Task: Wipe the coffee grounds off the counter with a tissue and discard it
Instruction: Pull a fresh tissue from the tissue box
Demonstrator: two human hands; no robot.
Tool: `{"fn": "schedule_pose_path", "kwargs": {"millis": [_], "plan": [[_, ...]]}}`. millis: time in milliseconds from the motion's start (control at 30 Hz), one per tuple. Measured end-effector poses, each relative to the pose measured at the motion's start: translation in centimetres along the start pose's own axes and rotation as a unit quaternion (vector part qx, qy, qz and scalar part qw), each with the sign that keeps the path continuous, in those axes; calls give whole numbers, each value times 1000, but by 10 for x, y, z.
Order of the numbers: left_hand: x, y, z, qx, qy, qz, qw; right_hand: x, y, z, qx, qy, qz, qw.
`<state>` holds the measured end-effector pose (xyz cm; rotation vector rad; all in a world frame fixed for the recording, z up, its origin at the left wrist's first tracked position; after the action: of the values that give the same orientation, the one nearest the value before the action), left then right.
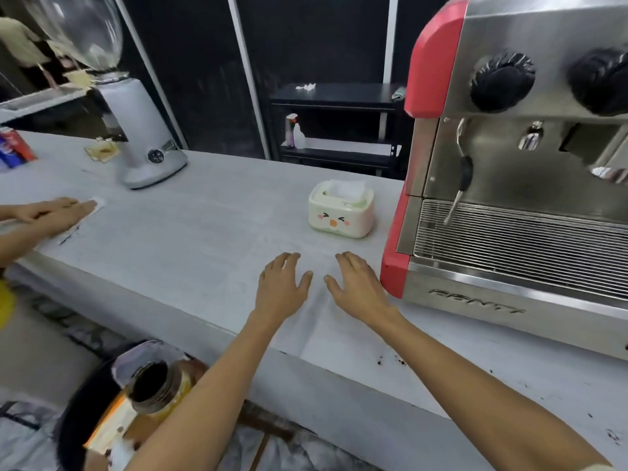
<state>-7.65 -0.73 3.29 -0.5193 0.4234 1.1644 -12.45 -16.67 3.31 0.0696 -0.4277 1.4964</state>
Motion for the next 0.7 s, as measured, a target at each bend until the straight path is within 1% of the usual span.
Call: {"fn": "schedule_pose_path", "kwargs": {"millis": [100, 200, 333, 500, 700], "plan": [[2, -24, 0, 8, 14, -8, 1000, 1, -16, 1, -24, -6, -26, 999], [6, -51, -1, 22, 24, -27, 999, 4, -35, 0, -34, 13, -47, 998], [9, -88, 2, 39, 32, -64, 997, 5, -65, 7, -75, 34, -77, 994], [17, -138, 10, 51, 52, -105, 992, 2, -109, 19, -114, 65, -144, 981], [10, -184, 12, 62, 79, -165, 981, -18, -152, 33, -127, 97, -227, 961]]}}
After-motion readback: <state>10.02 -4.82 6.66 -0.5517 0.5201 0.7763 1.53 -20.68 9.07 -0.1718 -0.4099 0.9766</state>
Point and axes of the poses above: each hand's wrist, its own y-axis away from the middle knuckle, its own z-axis out of the back of the hand, x = y × z, the point moved 6 cm from there along -y, towards the middle knuckle, and after that the axes turned 9 degrees about y, right-handed, at the moved point
